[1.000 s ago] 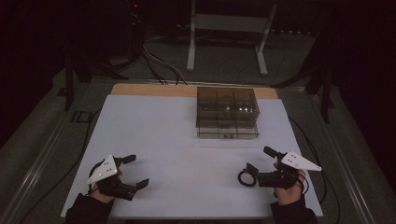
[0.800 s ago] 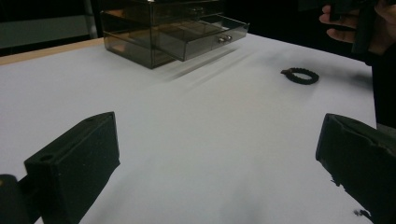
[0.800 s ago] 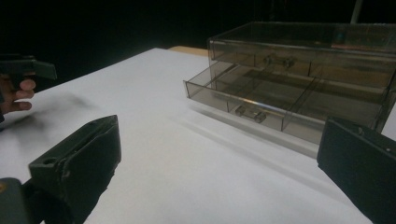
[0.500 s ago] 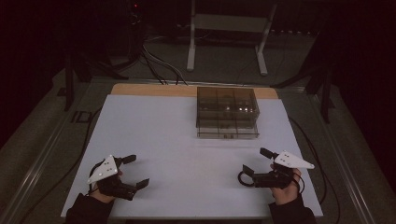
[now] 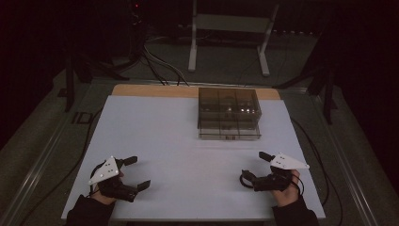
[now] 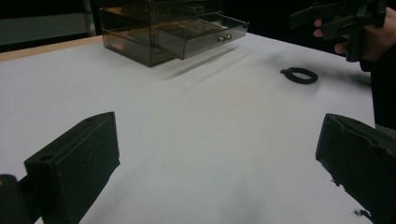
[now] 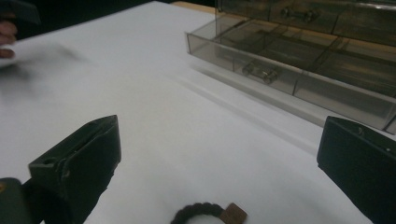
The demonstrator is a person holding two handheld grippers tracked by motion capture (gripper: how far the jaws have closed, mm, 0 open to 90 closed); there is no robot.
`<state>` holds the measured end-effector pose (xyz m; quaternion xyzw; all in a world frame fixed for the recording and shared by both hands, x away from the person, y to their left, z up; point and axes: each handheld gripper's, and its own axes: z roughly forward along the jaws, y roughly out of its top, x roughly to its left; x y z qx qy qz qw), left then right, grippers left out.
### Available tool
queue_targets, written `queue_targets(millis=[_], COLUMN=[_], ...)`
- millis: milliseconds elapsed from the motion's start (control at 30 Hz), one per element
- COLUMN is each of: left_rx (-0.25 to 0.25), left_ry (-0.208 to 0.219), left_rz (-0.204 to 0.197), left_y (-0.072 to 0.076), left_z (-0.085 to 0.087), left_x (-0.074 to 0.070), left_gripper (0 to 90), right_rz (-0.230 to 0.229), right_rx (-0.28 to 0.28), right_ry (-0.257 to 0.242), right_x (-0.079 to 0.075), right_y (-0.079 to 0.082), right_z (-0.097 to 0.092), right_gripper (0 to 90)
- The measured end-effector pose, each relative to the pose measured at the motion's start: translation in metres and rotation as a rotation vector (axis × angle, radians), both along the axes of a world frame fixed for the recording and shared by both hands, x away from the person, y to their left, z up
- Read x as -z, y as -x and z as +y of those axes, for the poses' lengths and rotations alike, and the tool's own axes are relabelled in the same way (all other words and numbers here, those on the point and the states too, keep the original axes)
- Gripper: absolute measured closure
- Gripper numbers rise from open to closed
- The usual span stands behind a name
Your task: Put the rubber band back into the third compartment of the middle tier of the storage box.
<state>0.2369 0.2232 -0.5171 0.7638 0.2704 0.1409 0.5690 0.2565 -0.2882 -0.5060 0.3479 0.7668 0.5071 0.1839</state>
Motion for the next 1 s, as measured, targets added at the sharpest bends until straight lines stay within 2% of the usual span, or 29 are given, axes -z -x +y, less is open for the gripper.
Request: queue_targets(millis=[200, 333, 467, 500, 567, 633, 767, 833, 867, 1000], left_rx=[-0.001, -0.003, -0.002, -0.001, -0.002, -0.003, -0.001, 0.0, 0.0, -0.001], left_ry=[-0.003, -0.005, -0.004, -0.005, -0.002, -0.005, -0.009, -0.009, -0.01, -0.01], left_rz=[-0.003, -0.004, -0.004, -0.003, -0.003, -0.006, -0.008, -0.008, -0.008, -0.008], left_y=[0.0, 0.0, 0.0, 0.0, 0.0, 0.0, 0.001, 0.001, 0.001, 0.001], left_z=[0.0, 0.0, 0.0, 0.0, 0.0, 0.001, 0.001, 0.0, 0.0, 0.001], left_x=[0.0, 0.0, 0.0, 0.0, 0.0, -0.001, -0.001, -0.001, -0.001, -0.001], left_gripper=[0.3, 0.3, 0.3, 0.3, 0.3, 0.3, 0.3, 0.3, 0.3, 0.3], right_rz=[0.076, 0.093, 0.111, 0.115, 0.123, 0.124, 0.166, 0.172, 0.192, 0.221], right_rx=[0.002, 0.01, 0.043, 0.054, 0.068, 0.07, 0.079, 0.08, 0.079, 0.083], right_ry=[0.032, 0.048, 0.064, 0.069, 0.078, 0.114, 0.154, 0.164, 0.175, 0.198], right_x=[0.004, 0.006, 0.008, 0.009, 0.011, 0.012, 0.014, 0.014, 0.015, 0.017], right_y=[-0.002, -0.002, -0.002, -0.002, -0.003, -0.002, -0.001, -0.001, -0.001, -0.001], right_z=[0.0, 0.0, -0.001, -0.002, -0.003, -0.004, -0.005, -0.005, -0.005, -0.006], right_gripper=[0.0, 0.0, 0.7, 4.5, 6.2, 11.5, 23.9, 26.5, 36.1, 48.0])
